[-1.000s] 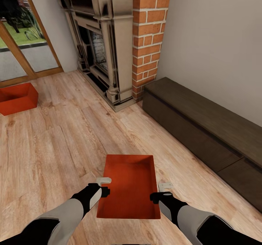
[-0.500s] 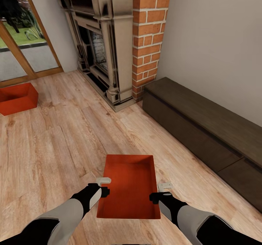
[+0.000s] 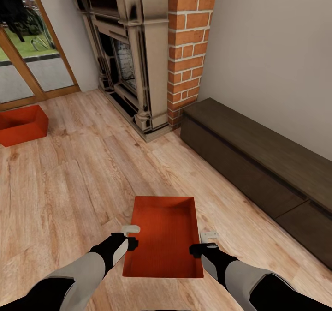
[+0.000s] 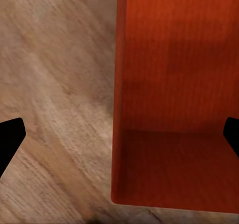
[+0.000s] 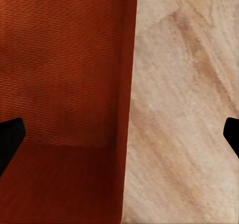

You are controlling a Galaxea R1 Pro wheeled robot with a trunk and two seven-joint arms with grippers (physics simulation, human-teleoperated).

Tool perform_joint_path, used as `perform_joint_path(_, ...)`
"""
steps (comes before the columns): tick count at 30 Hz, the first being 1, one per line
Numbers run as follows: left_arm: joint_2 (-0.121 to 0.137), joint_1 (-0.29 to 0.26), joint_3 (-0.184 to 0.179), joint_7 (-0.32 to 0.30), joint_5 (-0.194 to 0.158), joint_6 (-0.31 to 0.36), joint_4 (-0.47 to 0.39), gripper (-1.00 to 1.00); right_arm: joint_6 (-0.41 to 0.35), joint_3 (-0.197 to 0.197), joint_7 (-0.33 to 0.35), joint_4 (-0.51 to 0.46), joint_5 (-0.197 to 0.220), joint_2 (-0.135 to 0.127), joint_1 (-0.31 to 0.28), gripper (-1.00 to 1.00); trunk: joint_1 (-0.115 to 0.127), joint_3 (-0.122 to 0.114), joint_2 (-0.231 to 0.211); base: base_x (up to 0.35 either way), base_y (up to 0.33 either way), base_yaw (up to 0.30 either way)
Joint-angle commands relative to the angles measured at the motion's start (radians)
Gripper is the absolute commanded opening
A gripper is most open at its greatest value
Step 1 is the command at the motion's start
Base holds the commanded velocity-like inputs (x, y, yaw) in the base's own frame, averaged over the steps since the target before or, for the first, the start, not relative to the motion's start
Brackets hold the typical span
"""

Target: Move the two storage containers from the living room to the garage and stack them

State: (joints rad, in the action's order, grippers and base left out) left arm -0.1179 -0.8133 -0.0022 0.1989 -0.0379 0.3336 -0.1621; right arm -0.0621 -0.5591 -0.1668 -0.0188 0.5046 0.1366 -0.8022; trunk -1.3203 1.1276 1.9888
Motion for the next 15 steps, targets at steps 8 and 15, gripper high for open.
perform_joint_path(8,0.0,0.0,0.001,0.003,-0.005,0.005,-0.003,1.0,0.004,-0.009,-0.005,-0.006,0.003,0.0,0.0,1.0,0.0,0.001,0.0,0.0,0.0,0.0)
perform_joint_path(15,0.001,0.0,0.001,0.002,-0.005,0.006,-0.004,1.0,0.008,-0.009,-0.005,-0.006,0.002,-0.001,0.0,1.0,0.0,0.001,0.0,0.0,0.0,0.0)
